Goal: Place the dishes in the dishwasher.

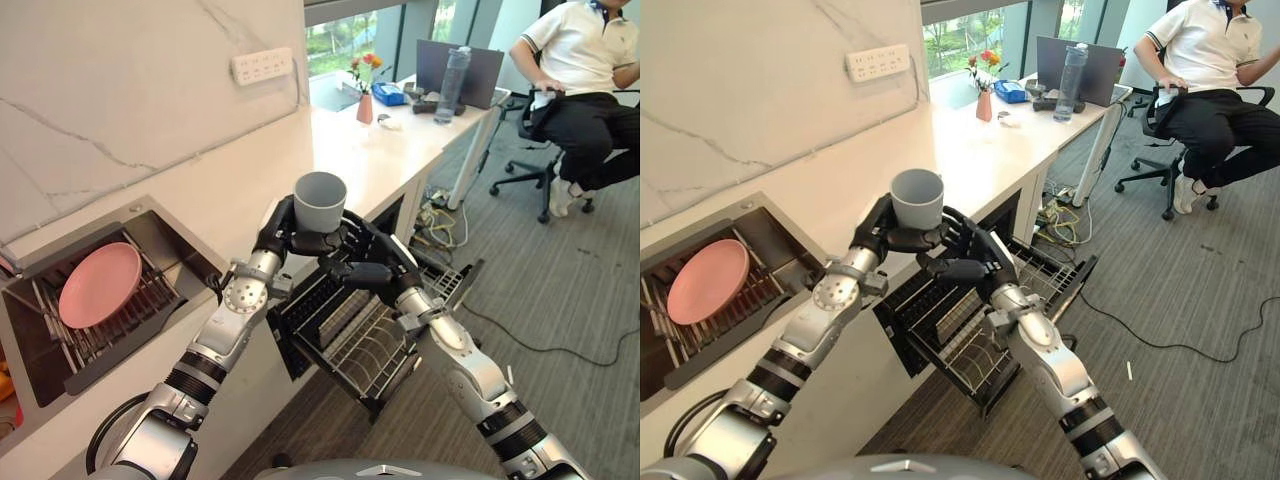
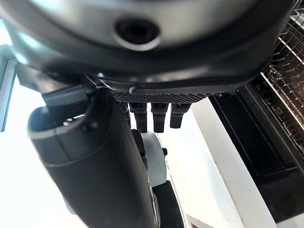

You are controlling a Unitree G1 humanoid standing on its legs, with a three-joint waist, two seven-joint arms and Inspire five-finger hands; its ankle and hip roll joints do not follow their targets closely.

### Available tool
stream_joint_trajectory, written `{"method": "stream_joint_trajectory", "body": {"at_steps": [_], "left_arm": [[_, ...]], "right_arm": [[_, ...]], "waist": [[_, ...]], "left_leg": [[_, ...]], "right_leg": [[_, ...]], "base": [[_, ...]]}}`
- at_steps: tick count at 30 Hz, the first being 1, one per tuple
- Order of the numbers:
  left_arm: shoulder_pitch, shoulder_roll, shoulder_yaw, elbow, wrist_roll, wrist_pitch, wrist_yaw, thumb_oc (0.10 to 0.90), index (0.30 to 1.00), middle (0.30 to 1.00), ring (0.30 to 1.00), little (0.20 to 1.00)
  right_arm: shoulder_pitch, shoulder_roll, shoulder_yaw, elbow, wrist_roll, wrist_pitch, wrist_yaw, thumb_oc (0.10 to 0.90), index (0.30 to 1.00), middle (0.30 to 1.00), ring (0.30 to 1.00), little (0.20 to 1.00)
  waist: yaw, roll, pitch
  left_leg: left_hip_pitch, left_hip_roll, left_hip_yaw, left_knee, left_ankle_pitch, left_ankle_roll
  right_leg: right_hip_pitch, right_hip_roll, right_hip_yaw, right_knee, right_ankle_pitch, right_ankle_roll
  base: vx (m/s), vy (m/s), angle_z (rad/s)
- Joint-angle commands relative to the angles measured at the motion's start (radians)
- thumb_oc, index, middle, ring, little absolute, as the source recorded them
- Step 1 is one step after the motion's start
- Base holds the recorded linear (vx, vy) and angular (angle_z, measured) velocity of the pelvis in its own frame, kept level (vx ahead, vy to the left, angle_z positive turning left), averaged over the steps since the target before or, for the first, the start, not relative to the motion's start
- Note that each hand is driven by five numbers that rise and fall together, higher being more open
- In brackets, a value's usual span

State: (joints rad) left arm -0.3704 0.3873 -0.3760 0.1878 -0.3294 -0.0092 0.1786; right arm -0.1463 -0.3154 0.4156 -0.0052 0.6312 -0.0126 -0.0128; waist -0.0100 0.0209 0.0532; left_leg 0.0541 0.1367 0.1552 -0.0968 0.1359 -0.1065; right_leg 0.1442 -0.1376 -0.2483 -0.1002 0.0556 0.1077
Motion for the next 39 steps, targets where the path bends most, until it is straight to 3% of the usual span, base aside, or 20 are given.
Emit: {"method": "stream_joint_trajectory", "body": {"at_steps": [1, 10, 18, 30, 39], "left_arm": [[-0.222, -0.027, -0.034, 0.071, 0.030, -0.088, 0.005, 0.400, 0.300, 0.300, 0.300, 0.300], [-0.250, -0.039, -0.054, 0.100, 0.041, -0.080, 0.012, 0.400, 0.300, 0.300, 0.300, 0.300], [-0.255, -0.047, -0.064, 0.111, 0.049, -0.075, 0.019, 0.400, 0.300, 0.300, 0.300, 0.300], [-0.272, -0.074, -0.084, 0.139, 0.064, -0.061, 0.046, 0.400, 0.300, 0.300, 0.300, 0.300], [-0.266, -0.069, -0.080, 0.139, 0.072, -0.064, 0.037, 0.400, 0.300, 0.300, 0.300, 0.300]], "right_arm": [[-0.151, 0.053, -0.021, -0.046, 0.093, -0.086, 0.029, 0.800, 0.900, 0.900, 0.900, 0.900], [-0.135, 0.088, -0.029, -0.040, 0.253, -0.105, 0.021, 0.800, 0.900, 0.900, 0.900, 0.900], [-0.122, 0.088, -0.052, -0.051, 0.270, -0.120, 0.000, 0.800, 0.900, 0.900, 0.900, 0.900], [-0.111, 0.145, -0.053, -0.081, 0.400, -0.154, -0.041, 0.800, 0.900, 0.900, 0.900, 0.900], [-0.100, 0.115, -0.075, -0.129, 0.381, -0.162, -0.021, 0.800, 0.900, 0.900, 0.900, 0.900]], "waist": [[0.021, 0.006, -0.036], [0.015, 0.008, -0.038], [0.012, 0.008, -0.039], [0.007, 0.012, -0.040], [0.006, 0.011, -0.043]], "left_leg": [[0.060, 0.016, -0.024, 0.010, -0.134, 0.002], [0.062, 0.016, -0.021, 0.010, -0.135, 0.000], [0.063, 0.019, -0.021, 0.010, -0.136, -0.001], [0.062, 0.018, -0.017, 0.010, -0.136, -0.003], [0.061, 0.018, -0.015, 0.010, -0.137, -0.004]], "right_leg": [[-0.004, -0.067, -0.035, 0.013, -0.047, 0.084], [-0.003, -0.067, -0.035, 0.013, -0.048, 0.084], [-0.002, -0.066, -0.038, 0.013, -0.048, 0.084], [-0.004, -0.065, -0.038, 0.013, -0.047, 0.083], [-0.005, -0.065, -0.041, 0.013, -0.048, 0.084]], "base": [[0.00, 0.000, 0.00], [0.00, 0.000, 0.00], [0.00, 0.000, 0.00], [0.00, 0.000, 0.00], [0.00, 0.000, 0.00]]}}
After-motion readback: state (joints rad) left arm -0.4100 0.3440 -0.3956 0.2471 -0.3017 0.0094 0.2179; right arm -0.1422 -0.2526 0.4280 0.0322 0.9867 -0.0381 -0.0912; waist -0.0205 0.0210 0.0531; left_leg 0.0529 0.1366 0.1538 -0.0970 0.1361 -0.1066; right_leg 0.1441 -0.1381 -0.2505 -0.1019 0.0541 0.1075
